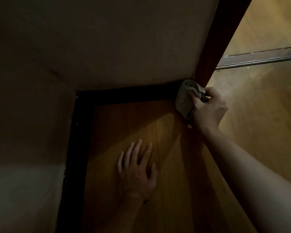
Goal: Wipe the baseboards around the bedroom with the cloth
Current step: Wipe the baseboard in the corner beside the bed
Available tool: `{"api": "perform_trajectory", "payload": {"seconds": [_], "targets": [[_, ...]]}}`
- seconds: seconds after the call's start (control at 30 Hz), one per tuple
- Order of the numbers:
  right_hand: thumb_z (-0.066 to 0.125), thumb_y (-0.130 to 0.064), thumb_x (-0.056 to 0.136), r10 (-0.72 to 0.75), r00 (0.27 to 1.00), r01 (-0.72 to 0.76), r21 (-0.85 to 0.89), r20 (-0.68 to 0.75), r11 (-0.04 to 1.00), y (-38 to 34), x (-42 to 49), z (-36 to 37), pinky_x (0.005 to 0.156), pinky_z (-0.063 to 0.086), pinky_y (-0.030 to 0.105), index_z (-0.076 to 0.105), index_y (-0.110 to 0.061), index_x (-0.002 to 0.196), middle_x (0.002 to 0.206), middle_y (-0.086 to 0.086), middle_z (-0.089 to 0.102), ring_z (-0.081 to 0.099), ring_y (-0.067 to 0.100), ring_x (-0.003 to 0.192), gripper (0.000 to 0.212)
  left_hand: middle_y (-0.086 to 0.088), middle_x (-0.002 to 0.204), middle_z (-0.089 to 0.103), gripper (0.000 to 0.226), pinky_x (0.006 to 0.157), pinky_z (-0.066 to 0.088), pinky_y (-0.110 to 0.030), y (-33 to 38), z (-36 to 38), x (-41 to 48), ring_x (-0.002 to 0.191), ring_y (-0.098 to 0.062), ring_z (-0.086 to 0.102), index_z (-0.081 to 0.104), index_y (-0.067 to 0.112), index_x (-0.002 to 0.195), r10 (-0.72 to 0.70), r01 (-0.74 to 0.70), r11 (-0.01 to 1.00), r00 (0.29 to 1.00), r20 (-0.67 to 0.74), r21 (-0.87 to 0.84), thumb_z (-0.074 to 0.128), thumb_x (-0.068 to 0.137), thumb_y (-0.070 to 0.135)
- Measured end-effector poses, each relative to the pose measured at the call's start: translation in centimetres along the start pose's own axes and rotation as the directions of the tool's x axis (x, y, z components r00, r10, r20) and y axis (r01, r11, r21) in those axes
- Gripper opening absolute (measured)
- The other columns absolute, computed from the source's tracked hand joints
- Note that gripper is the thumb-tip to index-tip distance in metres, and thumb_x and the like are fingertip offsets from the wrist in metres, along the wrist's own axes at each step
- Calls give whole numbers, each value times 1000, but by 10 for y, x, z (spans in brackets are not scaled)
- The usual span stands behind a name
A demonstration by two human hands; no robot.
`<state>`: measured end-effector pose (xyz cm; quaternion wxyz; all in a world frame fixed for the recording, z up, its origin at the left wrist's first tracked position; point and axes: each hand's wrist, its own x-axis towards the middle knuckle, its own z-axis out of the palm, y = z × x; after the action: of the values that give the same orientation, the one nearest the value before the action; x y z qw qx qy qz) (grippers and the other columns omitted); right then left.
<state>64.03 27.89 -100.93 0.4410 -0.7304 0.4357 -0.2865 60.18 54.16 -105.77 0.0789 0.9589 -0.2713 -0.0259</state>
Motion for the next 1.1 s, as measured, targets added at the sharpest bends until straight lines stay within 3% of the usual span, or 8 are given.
{"api": "perform_trajectory", "payload": {"seconds": [0.13, 0.2, 0.3, 0.4, 0.53, 0.6, 0.83, 1.1], "targets": [[74, -31, 88, 29, 999, -29, 1, -38, 1000, 3, -3, -1, 55, 37, 3, 63, -32, 86, 87, -6, 66, 64, 14, 83, 11, 0, 160, 39, 62, 117, 20, -50, -1, 2, -1, 147, -23, 34, 45, 36, 150, 1, -1, 1000, 1000, -19, 2, 44, 90, 50], [75, -33, 87, 46, 999, -46, 9, -25, 999, 4, -2, -1, 59, 50, 16, 68, -30, 89, 88, -7, 68, 66, 14, 83, 8, 0, 160, 39, 62, 117, 21, -51, -1, 2, -1, 147, -24, 34, 44, 36, 150, 0, 0, 1000, 1000, -21, 5, 43, 90, 51], [73, -34, 88, 86, 996, -86, -1, -18, 996, 3, -5, -3, 63, 52, 17, 74, -29, 101, 86, -12, 67, 65, 10, 82, 14, 0, 159, 39, 62, 117, 21, -51, 0, 3, 0, 147, -24, 33, 44, 36, 150, 0, 0, 1000, 1000, -25, -4, 43, 89, 50], [71, -31, 92, 126, 990, -128, 35, 60, 991, -2, -13, 13, 69, 61, 32, 71, -32, 104, 93, -12, 69, 68, 13, 85, 12, 0, 160, 40, 63, 117, 24, -52, 0, 2, -1, 147, -24, 35, 48, 35, 149, -2, 2, 1000, 999, -39, -12, 45, 88, 49], [72, -27, 91, 128, 986, -132, 29, 106, 991, -21, -38, 54, 77, 57, 19, 74, -21, 113, 104, -7, 72, 67, 8, 95, 23, -1, 158, 44, 59, 115, 30, -54, -1, 4, -1, 145, -25, 39, 57, 33, 143, 20, -24, 999, 995, -95, -38, 50, 85, 46], [73, -34, 90, 155, 981, -161, 50, 115, 986, -32, -51, 70, 67, 44, 2, 74, -22, 114, 102, -14, 68, 63, 3, 92, 26, -3, 154, 48, 55, 114, 31, -55, -2, 7, -2, 144, -26, 41, 60, 31, 139, 28, -37, 997, 991, -129, -65, 51, 87, 45], [74, -42, 88, 146, 974, -151, 20, 171, 988, -45, -63, 87, 72, 43, 15, 75, -21, 113, 106, -2, 74, 68, 12, 96, 32, -8, 147, 54, 53, 114, 30, -55, -3, 7, -2, 142, -29, 42, 61, 30, 139, 22, -30, 998, 993, -115, -64, 49, 90, 45], [72, -36, 90, 21, 996, -16, -65, 84, 998, -5, -19, 29, 67, 43, 4, 74, -18, 112, 102, -6, 70, 63, 8, 90, 28, 2, 160, 40, 60, 117, 26, -53, -1, 4, -1, 147, -23, 35, 52, 35, 147, -4, 0, 998, 998, -64, -59, 46, 89, 48]]}}
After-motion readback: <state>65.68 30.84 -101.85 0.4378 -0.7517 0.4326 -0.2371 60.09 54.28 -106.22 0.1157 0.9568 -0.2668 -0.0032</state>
